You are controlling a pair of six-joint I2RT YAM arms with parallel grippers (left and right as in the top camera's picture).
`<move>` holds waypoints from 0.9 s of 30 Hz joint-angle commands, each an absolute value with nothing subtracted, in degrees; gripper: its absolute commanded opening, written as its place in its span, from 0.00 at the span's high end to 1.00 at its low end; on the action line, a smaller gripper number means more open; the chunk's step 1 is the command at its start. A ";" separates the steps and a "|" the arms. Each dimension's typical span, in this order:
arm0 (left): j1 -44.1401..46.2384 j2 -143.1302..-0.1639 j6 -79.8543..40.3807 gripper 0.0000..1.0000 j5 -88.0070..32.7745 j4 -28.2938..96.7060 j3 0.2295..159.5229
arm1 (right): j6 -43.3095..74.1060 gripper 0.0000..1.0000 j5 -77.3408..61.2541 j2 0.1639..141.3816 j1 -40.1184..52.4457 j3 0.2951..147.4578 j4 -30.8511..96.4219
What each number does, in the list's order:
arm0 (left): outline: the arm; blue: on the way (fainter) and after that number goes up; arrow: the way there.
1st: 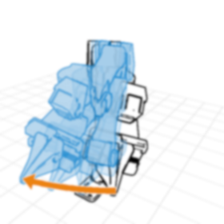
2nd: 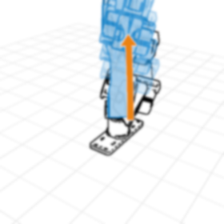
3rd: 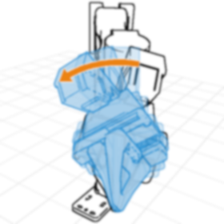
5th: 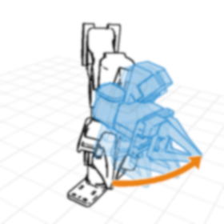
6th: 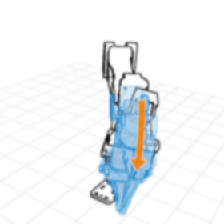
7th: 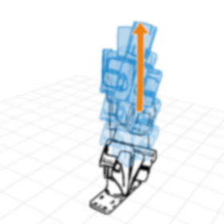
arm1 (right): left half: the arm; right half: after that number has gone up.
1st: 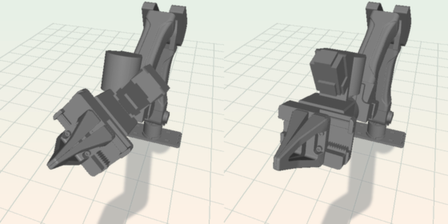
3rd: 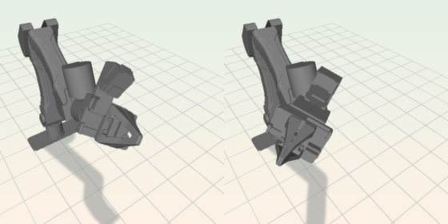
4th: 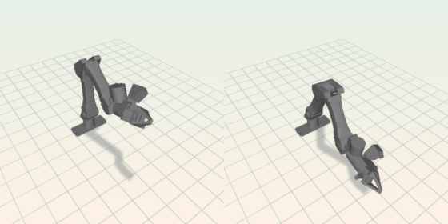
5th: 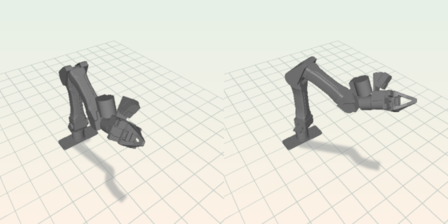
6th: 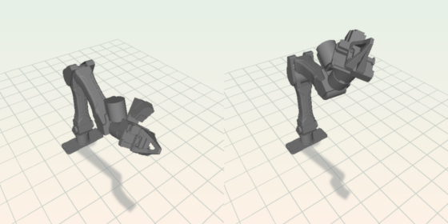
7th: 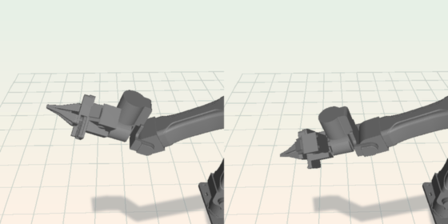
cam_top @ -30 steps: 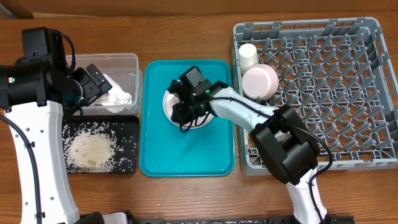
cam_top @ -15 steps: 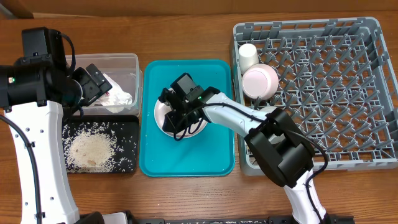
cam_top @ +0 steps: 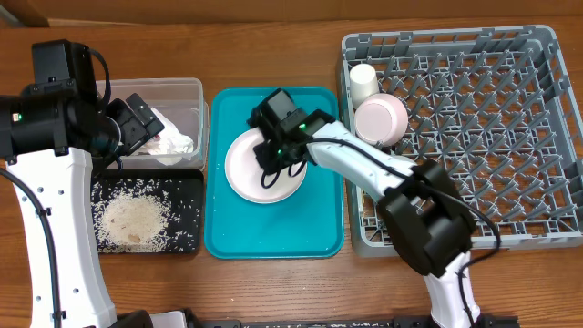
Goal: Sort waste into correct bins and load items into the dishwasher
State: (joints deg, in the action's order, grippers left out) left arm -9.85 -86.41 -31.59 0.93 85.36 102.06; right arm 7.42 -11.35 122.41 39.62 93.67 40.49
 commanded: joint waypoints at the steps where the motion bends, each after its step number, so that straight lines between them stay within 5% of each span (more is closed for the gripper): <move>1: -10.11 -86.61 -31.75 0.00 1.50 85.25 102.91 | 7.01 0.88 6.70 119.15 39.88 95.33 42.09; 14: -10.11 -86.61 -31.75 0.00 1.50 85.25 102.91 | 7.25 0.73 11.60 119.70 39.77 93.49 44.27; 27: -10.11 -86.61 -31.75 0.00 1.50 85.27 102.91 | 7.25 0.71 12.01 119.70 39.59 90.61 43.59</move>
